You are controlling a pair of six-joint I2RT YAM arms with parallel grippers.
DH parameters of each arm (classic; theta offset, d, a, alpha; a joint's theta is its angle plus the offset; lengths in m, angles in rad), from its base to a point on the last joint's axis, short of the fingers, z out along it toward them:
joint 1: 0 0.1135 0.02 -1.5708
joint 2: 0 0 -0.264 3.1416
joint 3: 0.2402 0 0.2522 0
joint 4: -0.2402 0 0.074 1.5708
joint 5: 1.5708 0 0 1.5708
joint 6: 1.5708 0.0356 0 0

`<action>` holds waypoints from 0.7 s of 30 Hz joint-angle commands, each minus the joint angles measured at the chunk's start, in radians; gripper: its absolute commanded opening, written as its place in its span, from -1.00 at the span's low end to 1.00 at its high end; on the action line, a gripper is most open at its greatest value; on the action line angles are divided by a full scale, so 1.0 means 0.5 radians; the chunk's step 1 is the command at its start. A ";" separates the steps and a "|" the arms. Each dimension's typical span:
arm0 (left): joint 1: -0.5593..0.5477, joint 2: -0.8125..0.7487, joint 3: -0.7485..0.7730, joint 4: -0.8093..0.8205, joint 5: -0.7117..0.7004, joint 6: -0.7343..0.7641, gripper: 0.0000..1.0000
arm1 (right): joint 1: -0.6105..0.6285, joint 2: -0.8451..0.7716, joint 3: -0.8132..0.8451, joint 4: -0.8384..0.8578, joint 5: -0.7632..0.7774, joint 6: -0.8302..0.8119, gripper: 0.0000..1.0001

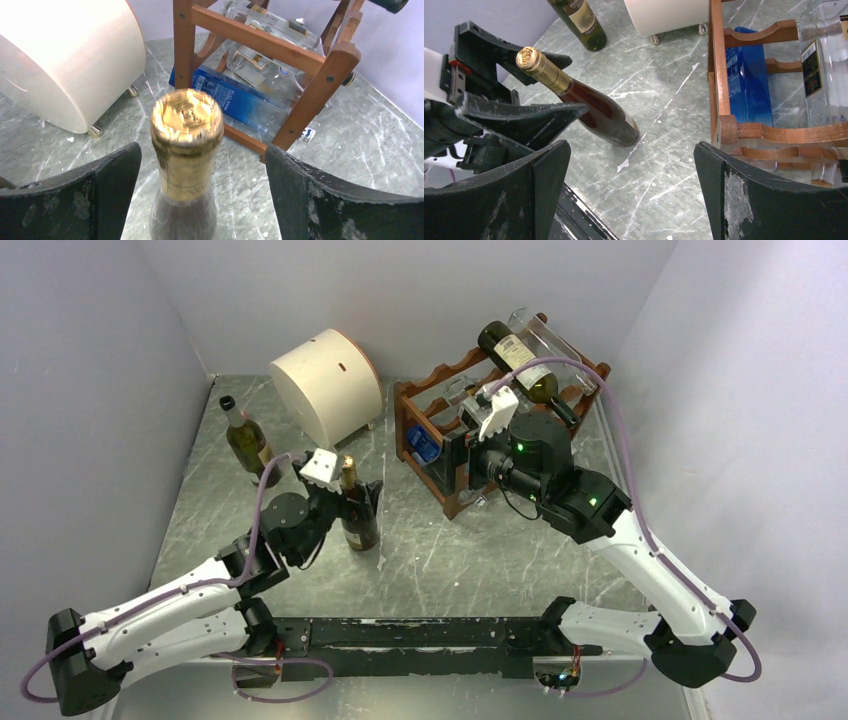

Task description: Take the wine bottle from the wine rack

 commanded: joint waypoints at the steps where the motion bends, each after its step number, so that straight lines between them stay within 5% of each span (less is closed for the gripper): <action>1: 0.004 0.064 0.256 -0.445 -0.106 -0.201 0.86 | -0.006 -0.059 -0.031 0.051 0.021 -0.040 1.00; 6: 0.029 0.154 0.427 -0.609 -0.085 -0.222 0.39 | -0.005 -0.071 -0.047 0.053 0.025 -0.045 1.00; 11: 0.083 0.243 0.579 -0.741 -0.033 -0.215 -0.78 | -0.008 -0.093 -0.039 0.026 0.035 -0.035 1.00; 21: 0.488 0.413 1.042 -0.786 -0.005 0.197 -0.86 | -0.007 -0.134 -0.021 -0.005 0.102 -0.021 1.00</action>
